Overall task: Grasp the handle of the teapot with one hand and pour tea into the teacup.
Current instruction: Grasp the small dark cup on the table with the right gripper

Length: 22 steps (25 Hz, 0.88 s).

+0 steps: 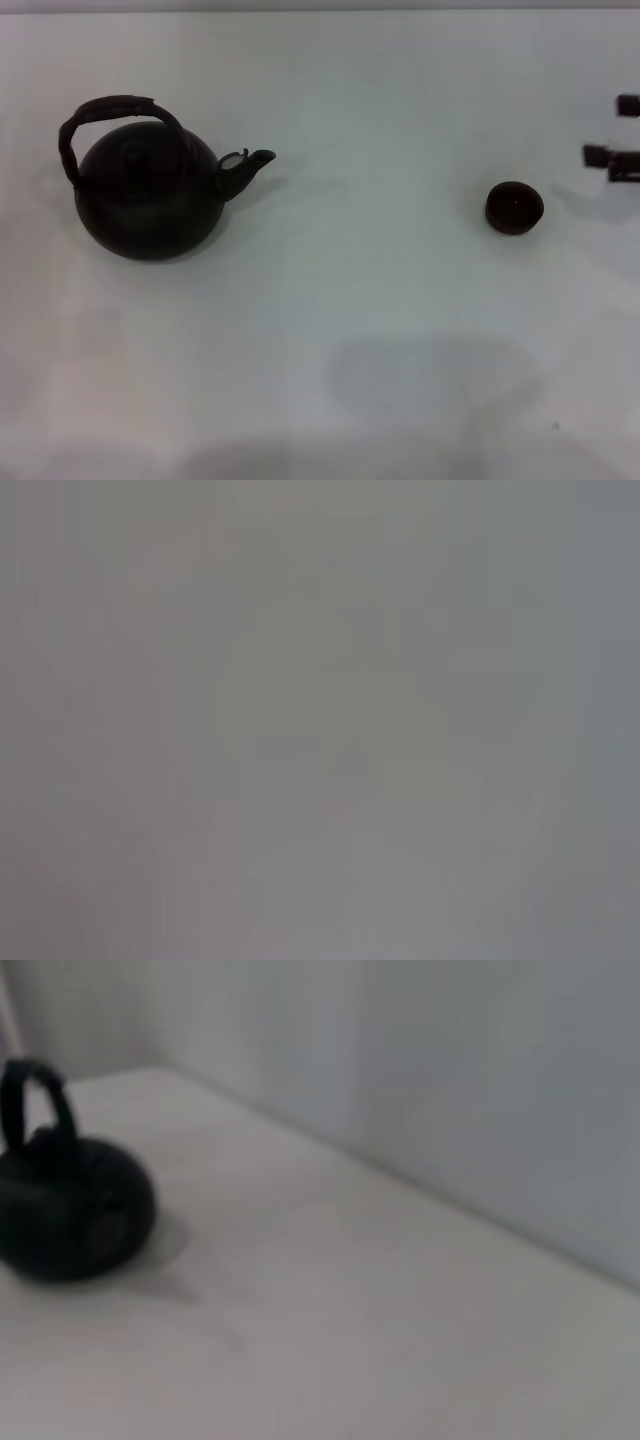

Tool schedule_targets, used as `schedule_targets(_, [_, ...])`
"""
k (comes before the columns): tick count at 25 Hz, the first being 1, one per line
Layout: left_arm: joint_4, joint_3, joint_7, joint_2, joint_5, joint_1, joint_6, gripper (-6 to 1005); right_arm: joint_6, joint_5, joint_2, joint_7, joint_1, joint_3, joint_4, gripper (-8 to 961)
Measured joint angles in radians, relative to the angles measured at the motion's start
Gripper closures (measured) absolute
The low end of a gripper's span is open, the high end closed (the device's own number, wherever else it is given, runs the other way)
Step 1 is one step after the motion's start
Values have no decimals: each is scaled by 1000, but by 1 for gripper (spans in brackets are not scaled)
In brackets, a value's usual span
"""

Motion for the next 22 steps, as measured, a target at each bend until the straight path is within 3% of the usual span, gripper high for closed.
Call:
schedule_targets(7, [-3,0,0,-2,1,6,0,153,3,-131,46,4,58,-6,-3,80])
schedule_targets(22, [-5,0,0,-1,2,12,1,152,-116,-138,52,8,76,-192,53,81])
